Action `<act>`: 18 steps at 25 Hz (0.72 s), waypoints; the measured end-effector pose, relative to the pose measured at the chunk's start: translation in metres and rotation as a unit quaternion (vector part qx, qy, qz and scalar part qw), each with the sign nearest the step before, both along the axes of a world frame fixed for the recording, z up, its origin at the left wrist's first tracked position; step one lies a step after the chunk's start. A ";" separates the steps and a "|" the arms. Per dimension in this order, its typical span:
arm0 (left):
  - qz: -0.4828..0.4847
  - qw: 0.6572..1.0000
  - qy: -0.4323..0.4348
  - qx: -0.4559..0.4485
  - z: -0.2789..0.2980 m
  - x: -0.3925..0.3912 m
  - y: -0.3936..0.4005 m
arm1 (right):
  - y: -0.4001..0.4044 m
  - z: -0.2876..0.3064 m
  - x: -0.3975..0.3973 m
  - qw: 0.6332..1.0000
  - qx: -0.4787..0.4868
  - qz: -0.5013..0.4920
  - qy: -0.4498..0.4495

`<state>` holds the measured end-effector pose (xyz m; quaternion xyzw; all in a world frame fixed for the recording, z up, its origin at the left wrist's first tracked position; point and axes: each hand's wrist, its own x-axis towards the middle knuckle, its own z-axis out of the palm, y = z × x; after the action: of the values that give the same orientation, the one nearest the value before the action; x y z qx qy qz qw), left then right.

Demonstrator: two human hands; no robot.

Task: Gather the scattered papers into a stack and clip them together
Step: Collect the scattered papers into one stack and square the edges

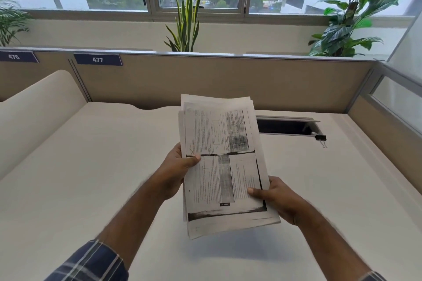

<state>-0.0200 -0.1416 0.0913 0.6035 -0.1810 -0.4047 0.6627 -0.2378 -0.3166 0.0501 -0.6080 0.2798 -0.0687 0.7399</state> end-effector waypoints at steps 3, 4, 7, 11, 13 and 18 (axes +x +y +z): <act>0.021 1.000 0.005 0.011 -0.009 -0.001 0.000 | 0.001 -0.001 0.001 1.000 0.017 -0.006 0.001; 0.035 0.999 0.006 0.014 -0.011 -0.001 0.000 | 0.001 -0.001 0.001 1.000 0.016 -0.006 0.001; 0.076 0.997 -0.008 0.013 -0.015 0.002 -0.002 | 0.000 0.000 0.004 0.998 -0.049 -0.012 0.026; 0.090 0.996 -0.018 0.000 -0.011 0.003 -0.001 | -0.003 -0.001 0.002 0.989 -0.133 0.002 0.067; 0.070 0.997 -0.019 -0.011 -0.009 0.001 0.003 | -0.005 0.007 0.000 0.990 -0.130 0.027 0.049; -0.018 0.997 -0.048 -0.049 -0.008 -0.006 0.009 | -0.016 0.038 0.010 0.993 -0.053 -0.030 -0.102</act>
<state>-0.0263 -0.1321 0.0833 0.5854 -0.2429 -0.3775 0.6751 -0.2277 -0.3329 0.0883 -0.6274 0.2168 -0.1674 0.7290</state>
